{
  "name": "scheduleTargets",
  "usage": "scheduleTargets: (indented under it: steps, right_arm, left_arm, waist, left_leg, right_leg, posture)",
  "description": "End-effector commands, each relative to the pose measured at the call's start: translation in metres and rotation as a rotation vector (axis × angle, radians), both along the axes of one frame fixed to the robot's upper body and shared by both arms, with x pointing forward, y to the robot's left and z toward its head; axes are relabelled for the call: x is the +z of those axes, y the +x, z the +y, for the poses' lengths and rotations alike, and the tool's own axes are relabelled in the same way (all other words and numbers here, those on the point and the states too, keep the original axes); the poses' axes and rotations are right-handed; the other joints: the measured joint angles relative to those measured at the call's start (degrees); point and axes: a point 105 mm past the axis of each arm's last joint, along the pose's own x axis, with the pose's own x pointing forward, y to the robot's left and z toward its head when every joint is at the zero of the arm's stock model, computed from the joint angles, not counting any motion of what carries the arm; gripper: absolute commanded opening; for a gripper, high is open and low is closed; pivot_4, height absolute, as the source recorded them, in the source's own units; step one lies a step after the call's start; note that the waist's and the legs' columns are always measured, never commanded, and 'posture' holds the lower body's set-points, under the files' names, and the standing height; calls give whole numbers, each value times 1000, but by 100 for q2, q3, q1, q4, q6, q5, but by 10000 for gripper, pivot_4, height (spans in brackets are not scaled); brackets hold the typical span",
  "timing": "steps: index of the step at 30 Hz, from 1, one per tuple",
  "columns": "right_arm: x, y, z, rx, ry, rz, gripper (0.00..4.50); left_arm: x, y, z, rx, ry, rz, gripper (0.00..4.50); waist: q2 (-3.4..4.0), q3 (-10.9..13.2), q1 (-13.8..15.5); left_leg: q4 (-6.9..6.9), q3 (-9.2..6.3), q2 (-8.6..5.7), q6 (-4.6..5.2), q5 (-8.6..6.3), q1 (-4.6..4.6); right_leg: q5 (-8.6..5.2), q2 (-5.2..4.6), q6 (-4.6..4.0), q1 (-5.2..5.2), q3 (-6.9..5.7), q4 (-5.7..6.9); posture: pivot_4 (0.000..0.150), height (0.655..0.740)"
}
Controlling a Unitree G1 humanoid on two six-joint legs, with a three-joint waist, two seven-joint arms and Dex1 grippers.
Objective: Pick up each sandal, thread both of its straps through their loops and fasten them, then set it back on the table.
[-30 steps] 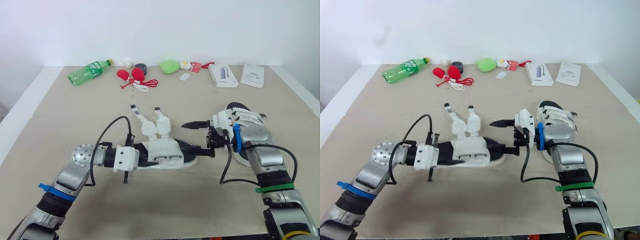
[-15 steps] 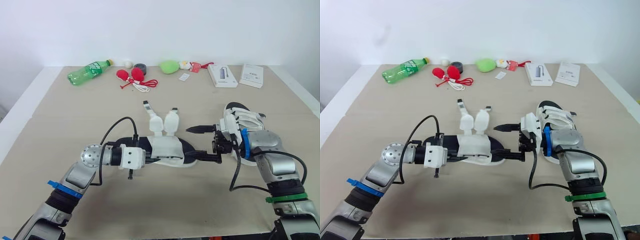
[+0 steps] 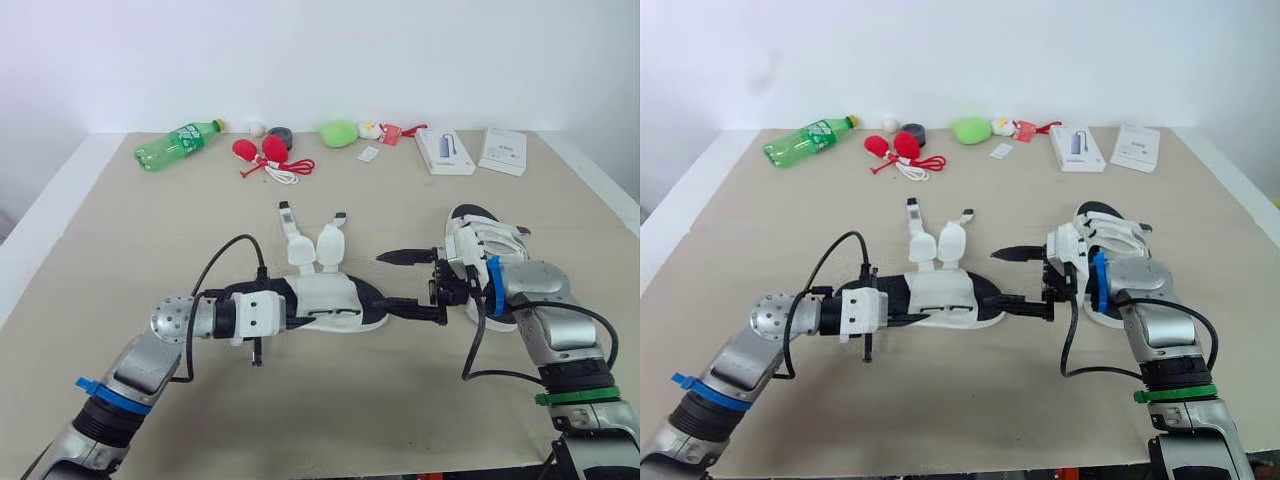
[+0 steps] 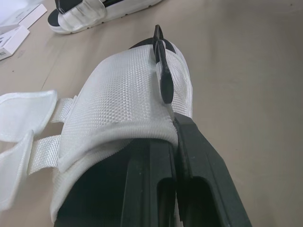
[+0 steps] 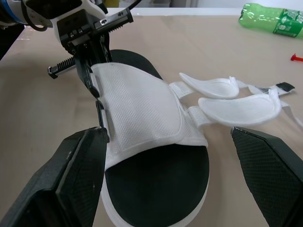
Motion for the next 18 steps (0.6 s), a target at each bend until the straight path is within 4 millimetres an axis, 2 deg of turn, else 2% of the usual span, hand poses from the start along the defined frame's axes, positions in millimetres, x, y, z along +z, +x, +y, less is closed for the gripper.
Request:
scheduleTargets:
  steps: [1,5,7,8,9,11,12,13,15,18]
  right_arm:
    - [6,1,0,12,-13,-37,45000]
    - [5,2,1,13,-19,-44,45000]
    - [5,2,2,13,-20,-46,45000]
    - [5,2,2,13,-21,-46,45000]
    - [5,2,2,13,-22,-46,45000]
    - [4,2,1,10,-26,-43,45000]
    - [3,3,0,8,-33,-40,45000]
    - [3,3,0,6,-39,-39,45000]
    - [1,5,-3,-6,-69,-46,45000]
    - [1,8,-5,-11,-98,-74,45000]
  left_arm:
    - [11,-7,-3,-48,-16,-38,552]
    - [9,-6,-2,-51,-11,0,552]
    - [13,-10,-3,-80,-26,26,6238]
    - [14,-12,-3,-95,-27,34,7037]
    - [15,-15,-3,-111,-23,51,12558]
    - [17,-24,-1,-166,-2,95,19613]
    - [18,-29,0,-193,10,133,25111]
    - [19,-32,2,-210,18,158,27034]
    - [22,-40,11,-249,66,261,34981]
    - [30,-37,29,-238,124,367,34981]
  waist:
    - [0,0,0]
    - [0,0,0]
    - [0,0,1]
    - [0,0,1]
    - [0,0,0]
    - [0,0,0]
    - [0,0,-1]
    - [1,0,-1]
    - [0,0,-1]
    - [0,0,-2]
  left_leg:
    - [0,1,-1,0,0,0]
    - [0,1,-1,0,0,0]
    - [0,1,0,0,0,0]
    - [0,0,0,0,0,0]
    - [0,0,0,0,0,0]
    - [0,0,0,0,0,0]
    - [0,0,0,0,0,0]
    - [0,0,1,0,0,1]
    - [0,1,1,0,0,1]
    - [1,0,1,0,1,2]
  right_leg:
    - [0,-1,1,0,0,0]
    - [2,-1,3,0,0,0]
    - [7,0,12,0,0,0]
    - [8,1,13,0,0,0]
    - [8,1,13,0,0,0]
    - [8,1,14,0,0,0]
    - [6,1,11,-1,0,0]
    - [4,1,10,-1,0,0]
    - [-4,1,3,0,0,1]
    - [-14,4,3,-2,-1,2]
  posture:
    - [1500,7400]
    - [1500,7400]
    - [1500,7400]
    - [1500,7400]
    - [1500,7400]
    - [1500,7400]
    - [1500,7400]
    - [1500,7400]
    - [1500,7400]
    - [1500,7400]
